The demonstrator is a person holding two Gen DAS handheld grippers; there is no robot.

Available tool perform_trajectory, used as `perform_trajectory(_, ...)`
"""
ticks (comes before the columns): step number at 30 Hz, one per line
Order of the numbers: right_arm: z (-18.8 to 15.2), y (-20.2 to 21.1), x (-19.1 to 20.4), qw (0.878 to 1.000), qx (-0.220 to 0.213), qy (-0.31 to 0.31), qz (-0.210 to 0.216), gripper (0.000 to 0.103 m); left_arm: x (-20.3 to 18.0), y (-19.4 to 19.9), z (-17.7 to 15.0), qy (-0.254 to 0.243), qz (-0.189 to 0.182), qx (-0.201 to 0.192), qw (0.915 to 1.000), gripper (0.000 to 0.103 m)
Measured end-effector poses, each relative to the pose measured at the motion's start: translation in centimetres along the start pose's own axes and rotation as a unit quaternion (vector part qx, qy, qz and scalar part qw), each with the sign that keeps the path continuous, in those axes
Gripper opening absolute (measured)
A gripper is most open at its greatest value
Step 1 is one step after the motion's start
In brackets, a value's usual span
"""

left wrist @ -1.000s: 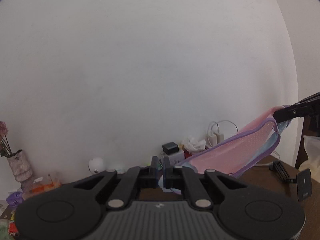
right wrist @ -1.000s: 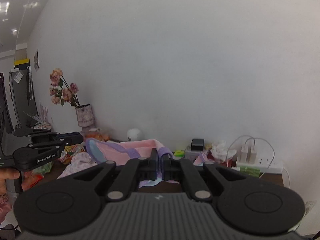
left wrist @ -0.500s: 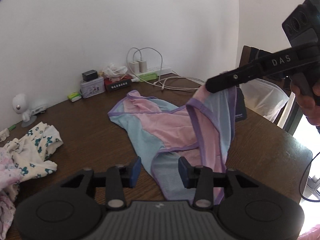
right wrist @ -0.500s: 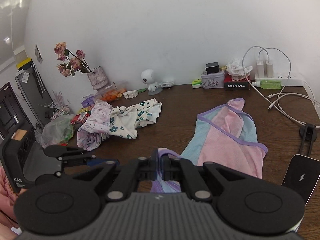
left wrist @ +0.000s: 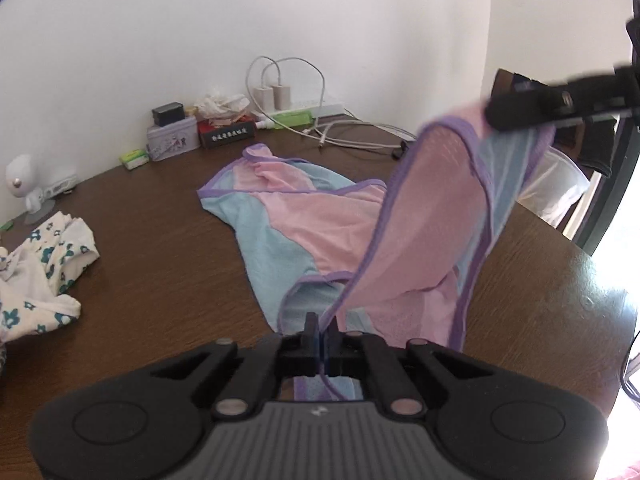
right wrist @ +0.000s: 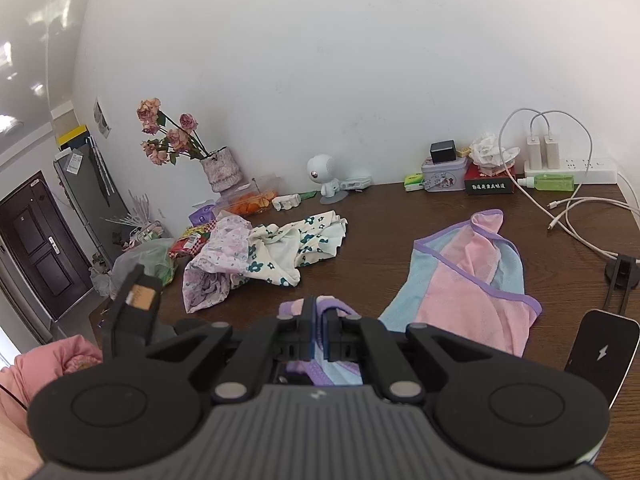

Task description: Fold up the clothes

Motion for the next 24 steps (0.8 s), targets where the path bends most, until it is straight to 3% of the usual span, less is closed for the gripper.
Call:
perform_trajectory(2, -1.4, 0.1, -0.9, 1.0, 0.025, -0.016, 0.005, 0.003, 1.3, 1.4, 0.5, 0.007, 0.021, -0.017, 0.9996, 0.0)
perform_trajectory(7, -5.0, -0.1, -2.5, 0.993, 0.08, -0.078, 0.027, 0.003, 2.8, 0.5, 4.1, -0.04, 0.065, -0.018, 0.9969, 0.0)
perform_trajectory(11, -2.6, -3.2, -4.8, 0.992, 0.083, -0.092, -0.007, 0.003, 3.9, -0.2, 6.9, -0.078, 0.1, -0.018, 0.9918, 0.001)
perform_trajectory(13, 1.8, -6.6, -6.1, 0.994, 0.072, -0.07, -0.046, 0.003, 4.5, -0.6, 8.4, -0.096, 0.117, -0.019, 0.9882, 0.001)
perform_trajectory(16, 11.2, -11.6, -6.6, 0.992, 0.038, -0.011, -0.119, 0.003, 7.7, -4.6, 16.2, -0.098, 0.196, -0.047, 0.9746, 0.001)
perform_trajectory(18, 17.7, -13.3, -5.5, 0.987, 0.0, 0.041, -0.158, 0.003, 9.5, -4.5, 22.9, -0.092, 0.245, -0.112, 0.9587, 0.001)
perform_trajectory(21, 25.8, -13.2, -1.9, 0.968, -0.068, 0.139, -0.199, 0.003, 10.6, -0.7, 30.4, -0.071, 0.28, -0.21, 0.9341, 0.001)
perform_trajectory(24, 31.2, -11.5, 1.6, 0.949, -0.137, 0.193, -0.206, 0.003, 10.3, 3.3, 35.1, -0.102, 0.313, -0.283, 0.901, 0.001)
Point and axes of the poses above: each gripper's, at about its wrist camera, not at the fingertips, and y roughly against the way its jaws point, x to its left, z to its top, the point moved 2 cm from there along -y, roughly the way its jaws point, and after that the axes turned 9 degrees about -x, right-handed, at the moved point
